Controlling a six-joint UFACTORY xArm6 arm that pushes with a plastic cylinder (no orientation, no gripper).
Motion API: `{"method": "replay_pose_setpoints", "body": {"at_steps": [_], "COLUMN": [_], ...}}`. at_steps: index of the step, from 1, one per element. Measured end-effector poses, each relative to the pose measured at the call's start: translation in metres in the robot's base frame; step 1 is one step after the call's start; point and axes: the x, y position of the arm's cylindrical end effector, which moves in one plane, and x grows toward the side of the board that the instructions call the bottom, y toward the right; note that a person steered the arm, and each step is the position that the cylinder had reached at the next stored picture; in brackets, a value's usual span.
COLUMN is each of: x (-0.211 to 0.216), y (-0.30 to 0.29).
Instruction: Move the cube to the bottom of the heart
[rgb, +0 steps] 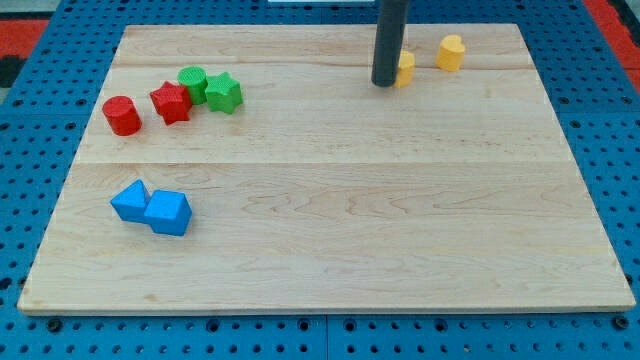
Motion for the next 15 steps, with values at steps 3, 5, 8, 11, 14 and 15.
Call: {"method": "replay_pose_setpoints", "body": {"at_steps": [3,5,8,11,14,15], "x": [0.129,0.305,0.16,0.138,0.077,0.039], "y": [-0.104,-0.228,-0.162,0.023,0.11,0.115]}}
